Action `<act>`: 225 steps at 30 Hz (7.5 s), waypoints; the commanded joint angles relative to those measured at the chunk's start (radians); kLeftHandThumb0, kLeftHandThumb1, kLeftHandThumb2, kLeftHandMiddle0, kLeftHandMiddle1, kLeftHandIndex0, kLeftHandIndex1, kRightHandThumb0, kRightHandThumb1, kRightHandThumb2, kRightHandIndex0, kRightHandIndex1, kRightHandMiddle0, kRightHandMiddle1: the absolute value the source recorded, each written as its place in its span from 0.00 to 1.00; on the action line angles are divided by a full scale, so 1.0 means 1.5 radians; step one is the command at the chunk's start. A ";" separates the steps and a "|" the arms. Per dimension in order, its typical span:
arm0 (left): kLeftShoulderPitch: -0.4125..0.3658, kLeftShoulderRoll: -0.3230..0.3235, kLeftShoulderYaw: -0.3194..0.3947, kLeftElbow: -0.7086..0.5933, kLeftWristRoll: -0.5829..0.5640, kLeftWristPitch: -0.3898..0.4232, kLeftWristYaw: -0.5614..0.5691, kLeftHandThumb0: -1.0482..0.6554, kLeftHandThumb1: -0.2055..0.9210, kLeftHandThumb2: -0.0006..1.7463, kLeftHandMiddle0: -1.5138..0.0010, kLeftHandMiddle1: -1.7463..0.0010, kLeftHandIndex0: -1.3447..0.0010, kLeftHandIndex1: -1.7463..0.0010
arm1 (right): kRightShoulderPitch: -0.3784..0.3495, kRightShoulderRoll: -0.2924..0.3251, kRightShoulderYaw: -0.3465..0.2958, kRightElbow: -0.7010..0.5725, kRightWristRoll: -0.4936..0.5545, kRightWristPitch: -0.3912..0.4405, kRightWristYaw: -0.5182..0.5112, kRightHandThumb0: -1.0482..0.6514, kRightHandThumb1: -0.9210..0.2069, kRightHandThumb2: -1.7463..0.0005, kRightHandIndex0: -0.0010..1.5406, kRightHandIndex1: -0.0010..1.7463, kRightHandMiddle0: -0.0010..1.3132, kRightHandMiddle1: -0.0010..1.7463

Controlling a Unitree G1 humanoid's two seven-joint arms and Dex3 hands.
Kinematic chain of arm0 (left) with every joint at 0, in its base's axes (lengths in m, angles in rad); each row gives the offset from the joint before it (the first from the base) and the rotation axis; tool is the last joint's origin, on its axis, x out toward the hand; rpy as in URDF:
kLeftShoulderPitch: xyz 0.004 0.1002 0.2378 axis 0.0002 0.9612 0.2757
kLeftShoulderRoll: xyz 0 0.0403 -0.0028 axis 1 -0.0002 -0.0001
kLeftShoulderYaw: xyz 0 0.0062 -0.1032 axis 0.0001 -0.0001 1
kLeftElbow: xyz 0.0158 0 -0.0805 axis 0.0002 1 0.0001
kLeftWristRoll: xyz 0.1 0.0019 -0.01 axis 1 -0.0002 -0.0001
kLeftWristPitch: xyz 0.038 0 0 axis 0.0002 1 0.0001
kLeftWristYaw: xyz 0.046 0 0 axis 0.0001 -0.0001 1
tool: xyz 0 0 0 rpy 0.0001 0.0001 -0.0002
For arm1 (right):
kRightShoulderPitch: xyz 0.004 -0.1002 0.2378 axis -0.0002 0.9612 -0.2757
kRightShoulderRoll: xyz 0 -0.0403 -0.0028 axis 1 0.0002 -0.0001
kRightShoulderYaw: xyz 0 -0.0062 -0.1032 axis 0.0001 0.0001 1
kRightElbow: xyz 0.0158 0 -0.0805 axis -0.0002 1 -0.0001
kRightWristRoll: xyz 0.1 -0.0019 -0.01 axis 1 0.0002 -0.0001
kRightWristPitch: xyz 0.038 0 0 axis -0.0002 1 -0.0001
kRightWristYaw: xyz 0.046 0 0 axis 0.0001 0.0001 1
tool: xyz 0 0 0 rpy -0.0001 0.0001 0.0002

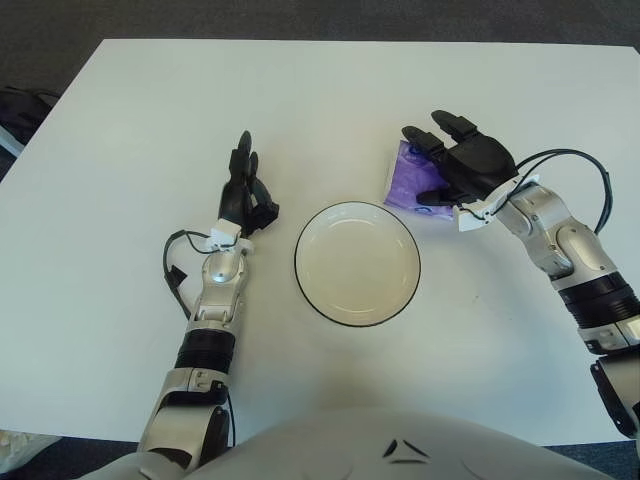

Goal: Put the tissue paper into the plate.

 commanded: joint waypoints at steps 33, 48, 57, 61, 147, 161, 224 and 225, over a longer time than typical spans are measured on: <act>0.055 -0.003 0.000 0.044 -0.017 0.044 -0.015 0.09 1.00 0.63 0.87 1.00 1.00 0.90 | 0.030 -0.024 -0.062 -0.105 0.069 0.023 0.094 0.00 0.00 0.71 0.00 0.00 0.00 0.00; 0.059 0.001 0.000 0.045 -0.012 0.030 -0.012 0.09 1.00 0.63 0.87 1.00 1.00 0.91 | 0.024 -0.020 -0.054 -0.102 0.066 0.024 0.108 0.00 0.00 0.70 0.00 0.00 0.00 0.00; 0.062 0.003 -0.001 0.040 -0.013 0.032 -0.014 0.09 1.00 0.63 0.87 1.00 1.00 0.91 | 0.023 -0.020 -0.051 -0.101 0.064 0.022 0.113 0.00 0.00 0.70 0.00 0.00 0.00 0.00; 0.063 0.004 -0.001 0.039 -0.012 0.033 -0.015 0.08 1.00 0.63 0.88 1.00 1.00 0.91 | 0.021 -0.020 -0.045 -0.095 0.061 0.019 0.113 0.00 0.00 0.70 0.00 0.00 0.00 0.00; 0.065 0.003 0.002 0.023 -0.014 0.050 -0.014 0.09 1.00 0.63 0.87 1.00 1.00 0.89 | 0.068 0.125 -0.012 0.126 0.128 -0.038 -0.200 0.30 0.68 0.14 0.80 1.00 0.56 1.00; 0.061 0.001 0.005 0.036 -0.018 0.036 -0.016 0.09 1.00 0.62 0.87 1.00 1.00 0.91 | 0.060 0.118 -0.021 0.131 0.108 -0.065 -0.257 0.30 0.68 0.14 0.81 1.00 0.56 1.00; 0.050 0.011 0.003 0.133 -0.004 -0.050 -0.020 0.09 1.00 0.62 0.88 1.00 1.00 0.96 | 0.040 0.129 -0.031 -0.370 0.455 0.056 0.284 0.62 0.89 0.01 0.56 0.99 0.59 0.95; 0.046 0.012 0.004 0.143 -0.007 -0.054 -0.023 0.09 1.00 0.62 0.88 1.00 1.00 0.97 | 0.056 0.127 -0.024 -0.393 0.442 0.061 0.286 0.62 0.89 0.01 0.56 0.99 0.58 0.96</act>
